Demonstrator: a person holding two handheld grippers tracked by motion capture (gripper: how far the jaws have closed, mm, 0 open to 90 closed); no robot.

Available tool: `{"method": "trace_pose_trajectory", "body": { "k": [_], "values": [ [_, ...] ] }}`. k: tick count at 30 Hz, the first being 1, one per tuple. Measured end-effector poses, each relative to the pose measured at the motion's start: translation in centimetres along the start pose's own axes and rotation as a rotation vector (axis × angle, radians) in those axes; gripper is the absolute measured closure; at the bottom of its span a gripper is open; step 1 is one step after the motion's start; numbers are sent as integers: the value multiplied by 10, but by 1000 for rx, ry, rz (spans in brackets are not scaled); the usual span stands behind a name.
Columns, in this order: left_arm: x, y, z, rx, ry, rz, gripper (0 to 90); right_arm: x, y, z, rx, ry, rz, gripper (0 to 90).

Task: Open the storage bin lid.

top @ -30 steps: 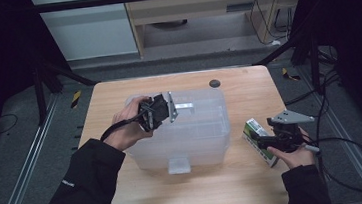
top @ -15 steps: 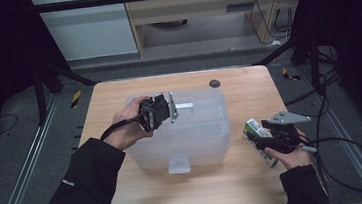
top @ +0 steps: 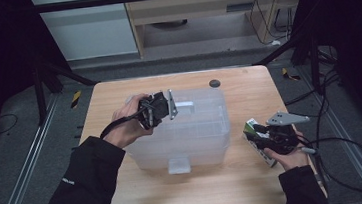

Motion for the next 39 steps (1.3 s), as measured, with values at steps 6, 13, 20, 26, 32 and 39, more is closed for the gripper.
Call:
{"method": "trace_pose_trajectory", "body": {
  "k": [6, 13, 20, 26, 32, 39],
  "values": [
    [3, 0, 2, -5, 6, 6, 700, 6, -1, 3, -1, 6, 34, 673],
    [6, 0, 4, -4, -3, 17, 700, 10, -3, 5, -11, 0, 62, 755],
    [8, 0, 6, 7, -15, 29, 701, 16, -6, 5, -4, 3, 88, 820],
    [9, 0, 8, 16, -30, 42, 702, 21, -10, 5, 3, 3, 117, 850],
    [11, -1, 10, 19, -34, 52, 704, 25, -14, 5, 4, 3, 134, 884],
    [14, -1, 12, 26, -35, 53, 703, 29, -17, 6, -10, 12, 148, 900]
  ]
}}
Point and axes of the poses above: each handheld gripper's, and its own axes: y roughly backward along the jaws, z roughly out of its top, x roughly to its left, the point moved 5 cm from there along -y, roughly forward along the jaws, and after that the axes turned 15 degrees about y, right-handed, at the moved point
